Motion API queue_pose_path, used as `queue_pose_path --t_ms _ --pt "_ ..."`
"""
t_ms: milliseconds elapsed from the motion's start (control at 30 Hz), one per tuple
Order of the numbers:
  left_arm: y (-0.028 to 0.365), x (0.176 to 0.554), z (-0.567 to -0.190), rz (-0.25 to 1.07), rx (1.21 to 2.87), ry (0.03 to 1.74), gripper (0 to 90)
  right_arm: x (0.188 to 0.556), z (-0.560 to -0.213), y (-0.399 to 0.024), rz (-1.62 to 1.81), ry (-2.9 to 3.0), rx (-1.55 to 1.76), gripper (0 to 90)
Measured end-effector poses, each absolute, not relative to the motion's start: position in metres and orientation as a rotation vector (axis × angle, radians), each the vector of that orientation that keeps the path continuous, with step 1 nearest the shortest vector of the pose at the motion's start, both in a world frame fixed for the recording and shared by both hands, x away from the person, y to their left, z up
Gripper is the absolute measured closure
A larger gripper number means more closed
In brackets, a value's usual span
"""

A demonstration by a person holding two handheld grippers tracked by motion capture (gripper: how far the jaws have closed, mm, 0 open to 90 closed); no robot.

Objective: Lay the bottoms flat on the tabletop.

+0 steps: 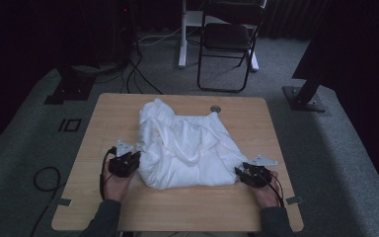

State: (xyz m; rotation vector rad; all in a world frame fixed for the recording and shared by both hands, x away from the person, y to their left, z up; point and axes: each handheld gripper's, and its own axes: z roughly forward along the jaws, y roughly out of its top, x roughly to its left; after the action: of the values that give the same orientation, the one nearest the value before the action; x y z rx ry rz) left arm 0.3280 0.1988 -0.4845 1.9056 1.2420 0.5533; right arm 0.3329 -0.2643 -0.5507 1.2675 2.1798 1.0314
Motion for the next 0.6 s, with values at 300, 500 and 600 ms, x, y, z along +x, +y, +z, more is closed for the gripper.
queue_pose_path --t_ms 300,500,600 --pt "0.274 0.298 -0.504 0.582 1.788 1.456 65.4 0.333 -0.551 -0.265 1.032 2.183 1.266 53.5" --pt "0.284 0.294 -0.494 0.622 1.739 1.455 58.4 0.334 -0.55 -0.264 1.025 2.186 1.268 53.5" --pt "0.28 0.297 -0.486 0.637 1.74 1.43 55.8 0.334 -0.549 -0.264 1.015 2.188 1.268 55.1"
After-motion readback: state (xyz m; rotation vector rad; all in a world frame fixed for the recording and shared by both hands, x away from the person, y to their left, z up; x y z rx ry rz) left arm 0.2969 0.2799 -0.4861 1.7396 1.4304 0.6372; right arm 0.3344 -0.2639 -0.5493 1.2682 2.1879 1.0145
